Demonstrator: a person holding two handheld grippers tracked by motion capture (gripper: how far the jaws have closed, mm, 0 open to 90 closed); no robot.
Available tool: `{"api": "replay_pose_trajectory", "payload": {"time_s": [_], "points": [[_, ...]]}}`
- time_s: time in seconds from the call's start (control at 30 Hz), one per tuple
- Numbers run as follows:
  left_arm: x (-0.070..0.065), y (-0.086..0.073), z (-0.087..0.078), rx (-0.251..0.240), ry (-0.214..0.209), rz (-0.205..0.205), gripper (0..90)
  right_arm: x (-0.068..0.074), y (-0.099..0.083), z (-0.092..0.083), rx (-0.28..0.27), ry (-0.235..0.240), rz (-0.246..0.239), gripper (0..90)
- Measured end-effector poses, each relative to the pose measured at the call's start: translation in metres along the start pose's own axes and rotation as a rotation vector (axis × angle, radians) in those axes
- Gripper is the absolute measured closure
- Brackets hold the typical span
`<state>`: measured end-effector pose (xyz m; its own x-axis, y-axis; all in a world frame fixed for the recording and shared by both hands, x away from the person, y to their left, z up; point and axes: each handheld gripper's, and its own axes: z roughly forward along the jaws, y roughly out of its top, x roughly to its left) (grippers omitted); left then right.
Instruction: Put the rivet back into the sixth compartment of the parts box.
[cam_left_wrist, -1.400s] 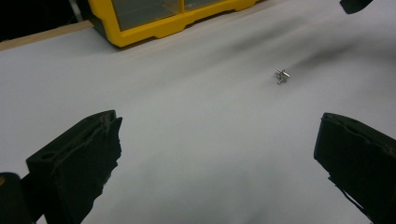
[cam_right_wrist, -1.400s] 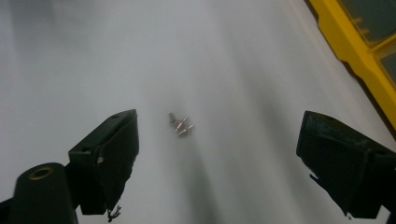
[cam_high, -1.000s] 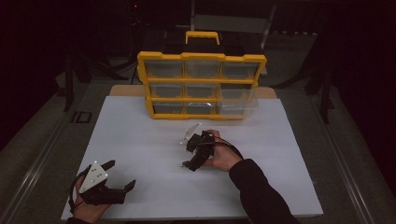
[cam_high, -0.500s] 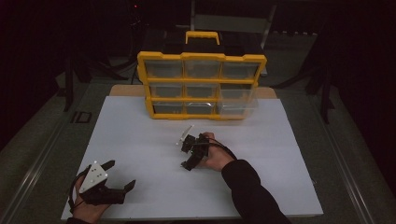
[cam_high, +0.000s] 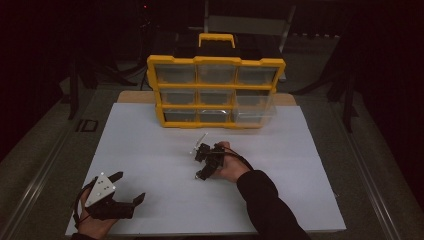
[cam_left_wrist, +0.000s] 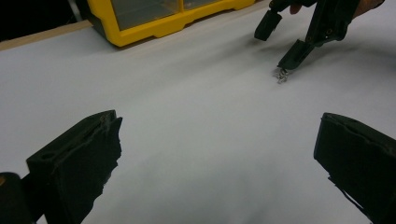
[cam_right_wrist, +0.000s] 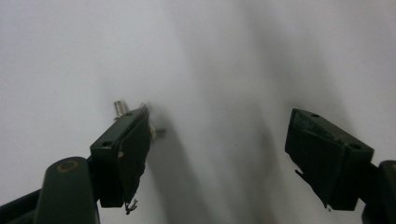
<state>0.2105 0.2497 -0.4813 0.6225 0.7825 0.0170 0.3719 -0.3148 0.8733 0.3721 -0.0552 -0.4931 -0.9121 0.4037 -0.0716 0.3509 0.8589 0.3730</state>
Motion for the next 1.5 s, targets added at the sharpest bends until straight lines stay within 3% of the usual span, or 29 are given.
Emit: {"api": "replay_pose_trajectory", "payload": {"time_s": [0.37,0.4,0.6,0.67,0.77,0.8,0.87,1.17,1.5], "points": [[0.000,0.000,0.000,0.001,-0.001,0.001,1.4,0.004,0.001,-0.003,-0.018,0.038,-0.007,28.0],[0.000,0.000,0.000,0.002,-0.001,0.001,1.4,0.006,0.003,0.000,-0.002,0.062,-0.028,35.2],[0.000,0.000,0.000,0.001,-0.001,0.002,1.4,0.009,0.006,0.001,0.009,0.106,-0.050,56.1],[0.000,0.000,0.000,0.001,-0.002,0.002,1.4,0.009,0.006,0.001,0.021,0.112,-0.051,61.3],[0.000,0.000,0.000,0.001,-0.001,0.003,1.4,0.008,0.005,0.001,0.030,0.117,-0.048,61.7],[0.000,0.000,0.001,0.001,-0.001,0.001,1.4,0.007,0.005,0.001,0.033,0.120,-0.050,68.1],[0.000,0.000,0.001,0.002,-0.003,0.001,1.4,0.007,0.005,0.000,0.041,0.118,-0.053,72.5],[0.000,0.000,0.000,0.002,-0.003,0.003,1.7,0.009,0.008,0.000,0.068,0.107,-0.078,75.3],[0.000,0.000,0.001,0.002,-0.004,0.001,1.7,0.005,0.009,-0.011,0.041,0.104,-0.055,75.1]]}}
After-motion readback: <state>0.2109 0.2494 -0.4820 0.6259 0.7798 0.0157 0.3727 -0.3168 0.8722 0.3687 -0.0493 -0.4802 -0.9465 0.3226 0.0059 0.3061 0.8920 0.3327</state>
